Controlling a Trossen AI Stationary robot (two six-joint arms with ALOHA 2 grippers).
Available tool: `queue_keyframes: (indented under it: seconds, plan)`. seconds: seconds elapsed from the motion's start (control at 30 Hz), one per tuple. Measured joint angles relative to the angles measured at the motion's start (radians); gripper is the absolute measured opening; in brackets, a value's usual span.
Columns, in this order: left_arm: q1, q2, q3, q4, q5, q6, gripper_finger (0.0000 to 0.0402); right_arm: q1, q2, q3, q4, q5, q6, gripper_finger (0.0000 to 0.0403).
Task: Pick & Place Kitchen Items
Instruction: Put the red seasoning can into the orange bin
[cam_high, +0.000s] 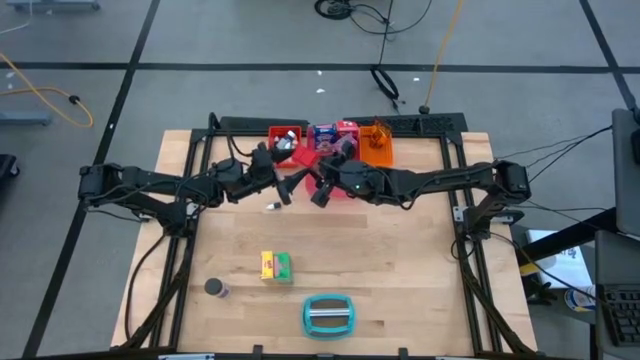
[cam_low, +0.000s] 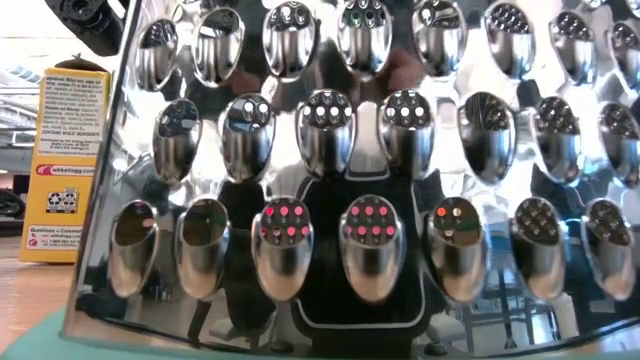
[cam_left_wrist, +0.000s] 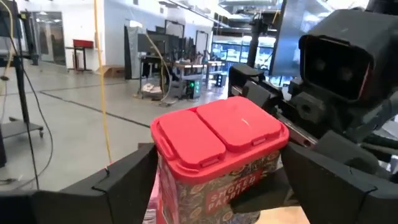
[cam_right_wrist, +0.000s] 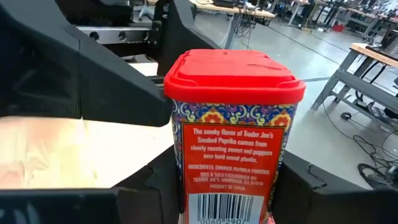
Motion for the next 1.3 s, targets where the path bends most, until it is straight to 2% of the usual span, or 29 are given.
queue_keyframes:
  seconds: [0.17,0.43,0.53,0.73,1.0,1.17,1.3]
  plan:
    - [0.002,-0.035,0.003,-0.023,-0.029,0.029,0.0334,-0.009,-0.033,-0.001,-0.073,0.024,0.001,0.0165]
    - [-0.001,-0.121,0.002,-0.2,-0.066,0.048,0.0335,-0.014,-0.071,-0.002,-0.204,0.102,0.008,0.0165]
    - [-0.013,-0.15,0.002,-0.289,-0.068,0.045,0.0335,-0.021,-0.075,-0.002,-0.245,0.151,0.023,0.0165]
    - [-0.054,-0.202,0.002,-0.433,-0.068,0.064,0.0335,-0.037,-0.106,0.0,-0.351,0.176,0.06,0.0165]
    - [-0.114,-0.213,0.002,-0.521,-0.068,0.038,0.0335,-0.069,-0.131,-0.009,-0.508,0.277,0.114,0.0165]
    - [-0.146,-0.213,0.002,-0.525,-0.068,0.034,0.0335,-0.118,-0.195,-0.158,-0.378,0.263,0.112,0.0165]
    - [-0.161,-0.212,0.002,-0.527,-0.068,0.033,0.0335,-0.175,-0.297,-0.335,-0.181,0.19,0.12,0.0165]
